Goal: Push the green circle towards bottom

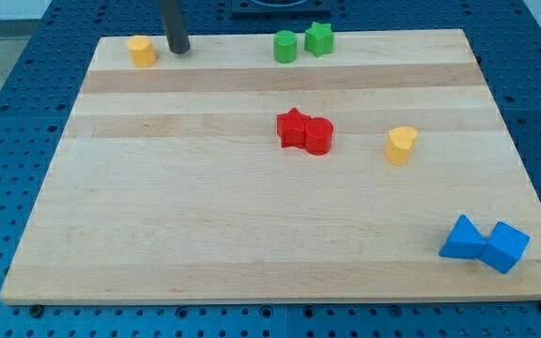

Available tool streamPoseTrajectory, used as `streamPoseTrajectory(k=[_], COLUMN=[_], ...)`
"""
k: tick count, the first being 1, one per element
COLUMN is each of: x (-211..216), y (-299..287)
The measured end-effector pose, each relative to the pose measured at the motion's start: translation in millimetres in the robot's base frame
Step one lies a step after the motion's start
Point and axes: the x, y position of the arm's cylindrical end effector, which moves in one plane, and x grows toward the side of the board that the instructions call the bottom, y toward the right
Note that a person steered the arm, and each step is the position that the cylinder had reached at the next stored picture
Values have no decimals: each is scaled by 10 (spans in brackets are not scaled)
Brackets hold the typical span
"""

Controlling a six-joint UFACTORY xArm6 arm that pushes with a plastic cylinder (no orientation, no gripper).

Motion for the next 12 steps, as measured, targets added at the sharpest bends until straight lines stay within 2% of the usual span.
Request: streamPoseTrajectory(k=[4, 6, 7, 9, 12], x=[-3, -264, -249, -252, 108], y=[1468, 1624, 1680, 2165, 2560])
